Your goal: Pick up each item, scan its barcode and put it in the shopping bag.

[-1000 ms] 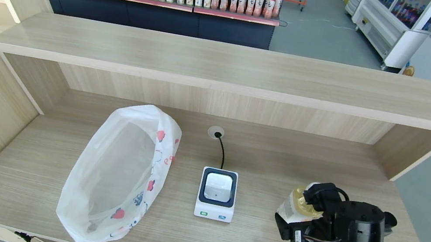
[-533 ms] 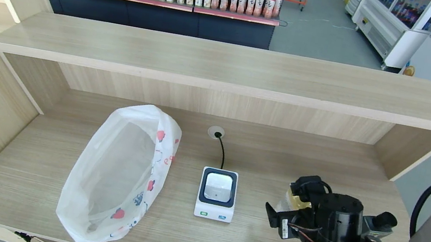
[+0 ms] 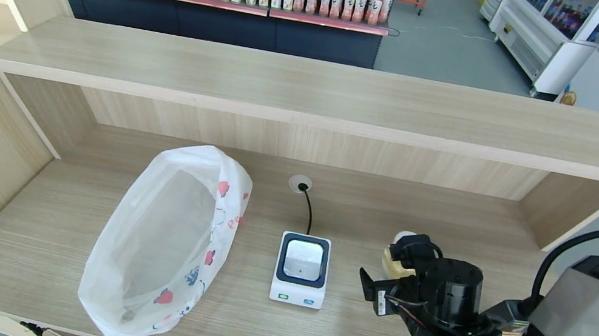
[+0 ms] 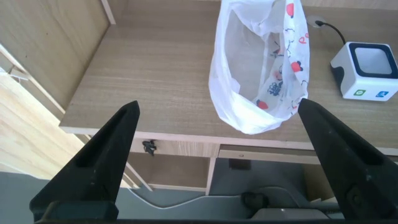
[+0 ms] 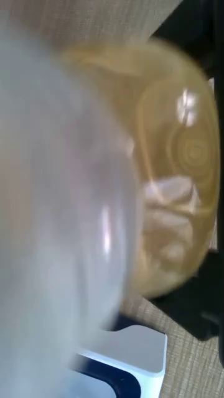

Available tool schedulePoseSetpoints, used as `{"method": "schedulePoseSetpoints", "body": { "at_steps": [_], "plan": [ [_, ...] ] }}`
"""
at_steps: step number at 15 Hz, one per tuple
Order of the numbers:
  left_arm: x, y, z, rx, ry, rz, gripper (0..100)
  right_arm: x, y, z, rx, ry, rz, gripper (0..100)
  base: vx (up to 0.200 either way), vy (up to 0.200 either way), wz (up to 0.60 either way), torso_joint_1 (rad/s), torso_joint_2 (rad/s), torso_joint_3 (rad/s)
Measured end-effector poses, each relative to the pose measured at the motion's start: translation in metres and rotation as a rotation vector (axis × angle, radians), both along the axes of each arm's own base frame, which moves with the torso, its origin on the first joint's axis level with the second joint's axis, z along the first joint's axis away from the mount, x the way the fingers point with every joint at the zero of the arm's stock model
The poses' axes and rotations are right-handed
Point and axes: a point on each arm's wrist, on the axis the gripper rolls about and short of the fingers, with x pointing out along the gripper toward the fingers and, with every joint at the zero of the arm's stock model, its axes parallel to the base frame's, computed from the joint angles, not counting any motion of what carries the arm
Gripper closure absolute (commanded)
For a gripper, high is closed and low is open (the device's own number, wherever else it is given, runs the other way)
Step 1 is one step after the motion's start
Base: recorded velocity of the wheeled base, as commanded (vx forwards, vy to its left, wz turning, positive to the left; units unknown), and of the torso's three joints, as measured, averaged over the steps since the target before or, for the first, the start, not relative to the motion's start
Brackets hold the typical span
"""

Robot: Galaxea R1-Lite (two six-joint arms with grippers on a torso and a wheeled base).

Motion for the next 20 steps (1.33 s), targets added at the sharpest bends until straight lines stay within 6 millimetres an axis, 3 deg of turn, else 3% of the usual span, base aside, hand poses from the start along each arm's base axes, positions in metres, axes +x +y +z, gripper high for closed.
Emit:
{"method": "schedulePoseSetpoints", "body": {
  "at_steps": [13,16,20],
  "plan": [
    [0.0,0.0,0.0,0.0,0.0,-0.001,0,-0.003,0.0,0.015,0.039,-0.039,0.019,100,0.0,0.0,0.0,0.0,0.0,0.0],
    [0.0,0.0,0.0,0.0,0.0,0.0,0,-0.007,-0.007,0.036,0.117,-0.077,0.049,100,0.0,0.0,0.0,0.0,0.0,0.0],
    [0.0,0.0,0.0,0.0,0.0,0.0,0,-0.024,-0.038,0.077,0.282,-0.117,0.248,100,0.0,0.0,0.0,0.0,0.0,0.0]
  ]
}}
